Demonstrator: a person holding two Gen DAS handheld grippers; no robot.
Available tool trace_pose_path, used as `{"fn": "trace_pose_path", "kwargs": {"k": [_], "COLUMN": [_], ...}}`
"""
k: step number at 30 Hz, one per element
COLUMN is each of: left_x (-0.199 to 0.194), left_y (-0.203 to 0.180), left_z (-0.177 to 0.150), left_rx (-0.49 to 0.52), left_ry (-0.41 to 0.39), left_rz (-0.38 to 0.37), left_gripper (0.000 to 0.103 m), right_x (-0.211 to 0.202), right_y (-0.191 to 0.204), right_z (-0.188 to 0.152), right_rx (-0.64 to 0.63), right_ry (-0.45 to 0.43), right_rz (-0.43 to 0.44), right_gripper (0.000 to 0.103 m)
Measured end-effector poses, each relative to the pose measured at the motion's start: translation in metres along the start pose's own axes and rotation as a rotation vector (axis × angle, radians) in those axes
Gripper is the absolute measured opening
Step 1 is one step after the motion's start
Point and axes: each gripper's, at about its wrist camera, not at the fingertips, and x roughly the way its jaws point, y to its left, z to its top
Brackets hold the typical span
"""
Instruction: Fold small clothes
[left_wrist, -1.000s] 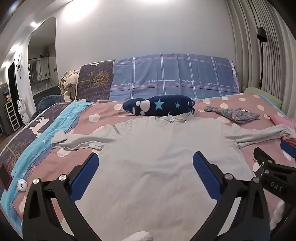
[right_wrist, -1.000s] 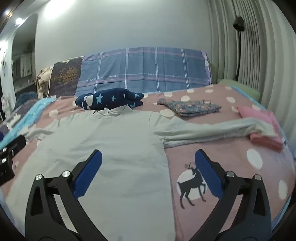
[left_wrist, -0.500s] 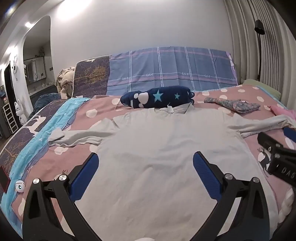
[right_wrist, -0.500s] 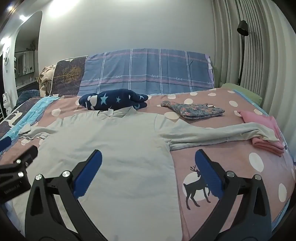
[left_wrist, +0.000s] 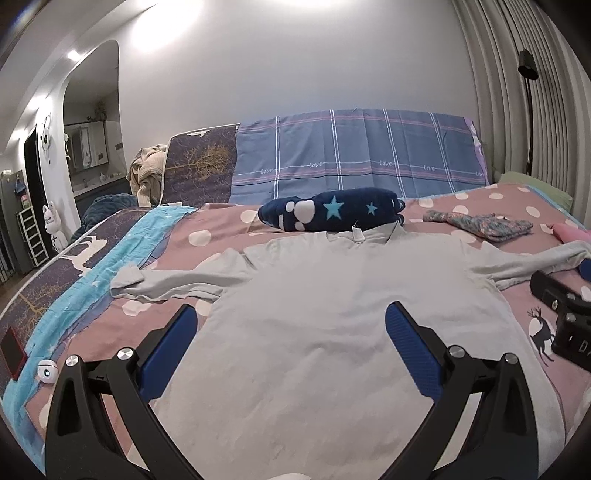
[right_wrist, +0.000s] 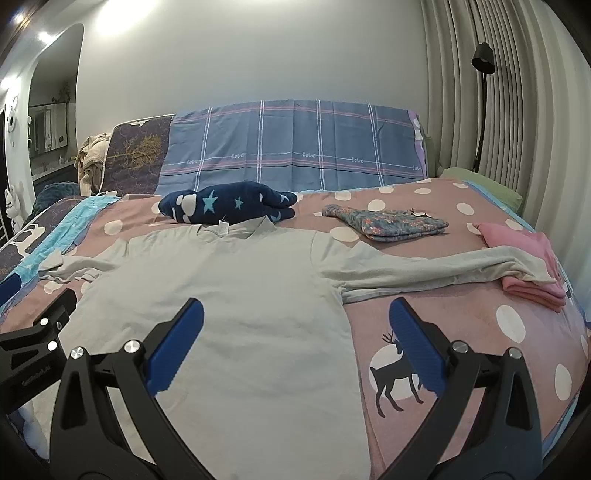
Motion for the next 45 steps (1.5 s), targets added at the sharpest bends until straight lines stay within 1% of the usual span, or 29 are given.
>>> {"fn": "trace_pose_path", "kwargs": {"k": [4, 7, 10, 17, 24, 34, 45], "left_x": [0.003, 0.009, 0.013, 0.024, 0.036, 0.051, 0.068], "left_y": [0.001, 0.004, 0.005, 0.005, 0.005, 0.010, 0.023], "left_z": [0.000, -0.001, -0.002, -0.007, -0.013, -0.020, -0.021], "left_rx": [0.014, 0.017, 0.018, 0.033, 0.038, 0.035, 0.017], "left_ry": [0.016, 0.053, 0.073, 0.083, 0.087, 0.120, 0.148], "left_rz": [-0.010, -0.039, -0.044, -0.052, -0.047, -0.054, -0.049], "left_gripper": [0.102, 0.101, 0.100, 0.100, 0.100, 0.100, 0.100], "right_x": [0.004, 0.008, 0.011, 0.019, 0.033, 0.050, 0.065], "right_y": [0.006, 0.011, 0.017, 0.029, 0.035, 0.043, 0.051], "right_z": [-0.002, -0.004, -0.006, -0.008, -0.012, -0.016, -0.020], "right_rx": [-0.013, -0.016, -0.021, -0.037, -0.046, -0.057, -0.079], "right_ry": [0.030, 0.046, 0.053, 0.065, 0.091, 0.132, 0.166], "right_rz": [0.022, 0.038, 0.052, 0.075, 0.078, 0.078, 0.074], "right_gripper": [0.101, 0.101, 0.101, 0.101, 0.101, 0.101, 0.101]}}
